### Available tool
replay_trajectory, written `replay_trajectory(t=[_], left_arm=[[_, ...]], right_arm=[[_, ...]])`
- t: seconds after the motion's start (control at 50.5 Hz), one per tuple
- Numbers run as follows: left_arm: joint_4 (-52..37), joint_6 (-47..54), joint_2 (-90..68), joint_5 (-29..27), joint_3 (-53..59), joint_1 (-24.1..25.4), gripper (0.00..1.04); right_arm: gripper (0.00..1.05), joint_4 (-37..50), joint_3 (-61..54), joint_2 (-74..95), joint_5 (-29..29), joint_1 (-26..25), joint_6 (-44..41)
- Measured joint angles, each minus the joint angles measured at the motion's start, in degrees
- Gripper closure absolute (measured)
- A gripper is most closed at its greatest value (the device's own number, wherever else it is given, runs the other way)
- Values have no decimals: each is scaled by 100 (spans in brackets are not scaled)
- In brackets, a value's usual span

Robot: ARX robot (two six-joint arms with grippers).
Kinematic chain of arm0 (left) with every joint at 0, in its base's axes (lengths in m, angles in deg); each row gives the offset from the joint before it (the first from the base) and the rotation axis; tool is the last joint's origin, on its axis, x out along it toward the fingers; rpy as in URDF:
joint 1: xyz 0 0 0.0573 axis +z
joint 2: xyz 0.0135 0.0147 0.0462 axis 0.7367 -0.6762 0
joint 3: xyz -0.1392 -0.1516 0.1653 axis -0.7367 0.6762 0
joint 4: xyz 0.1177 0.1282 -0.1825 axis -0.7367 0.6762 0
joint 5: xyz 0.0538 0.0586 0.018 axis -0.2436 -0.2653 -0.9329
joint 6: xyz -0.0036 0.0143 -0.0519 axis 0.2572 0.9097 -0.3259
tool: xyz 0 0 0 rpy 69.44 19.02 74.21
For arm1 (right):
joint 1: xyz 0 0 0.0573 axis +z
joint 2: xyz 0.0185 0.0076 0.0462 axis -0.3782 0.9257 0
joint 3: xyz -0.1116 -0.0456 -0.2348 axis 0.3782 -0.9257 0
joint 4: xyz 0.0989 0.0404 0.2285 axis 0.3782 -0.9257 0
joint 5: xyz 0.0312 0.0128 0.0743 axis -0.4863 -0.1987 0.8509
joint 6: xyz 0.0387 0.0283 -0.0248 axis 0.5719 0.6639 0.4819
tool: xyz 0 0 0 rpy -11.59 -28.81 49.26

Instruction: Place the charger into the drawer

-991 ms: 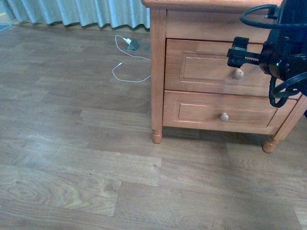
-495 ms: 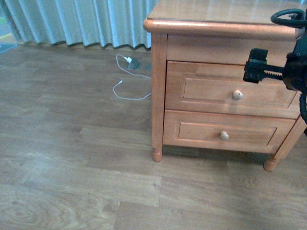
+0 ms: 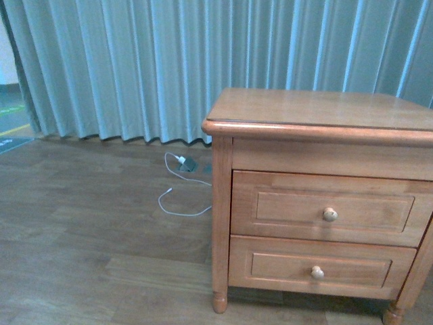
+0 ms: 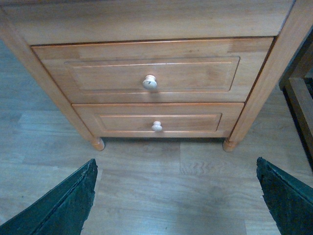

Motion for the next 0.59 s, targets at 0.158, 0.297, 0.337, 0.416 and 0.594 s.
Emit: replay_trajectory(t=[0.158, 0.297, 0.337, 0.416, 0.594], left_arm=[[0, 2, 0, 0, 0, 0, 6], [0, 0, 0, 0, 0, 0, 6], [0, 2, 0, 2, 0, 0, 6], [0, 2, 0, 2, 0, 0, 6], [0, 0, 0, 4, 0, 0, 6]], right_arm=[[8, -1060, -660, -1779, -389, 190, 234], [8, -1784, -1099, -3556, -1163, 271, 341], [8, -1781, -1099, -3641, -1202, 271, 341], [8, -1784, -1099, -3637, -1178, 278, 339], [36, -22, -1851, -4153, 466, -463, -505]])
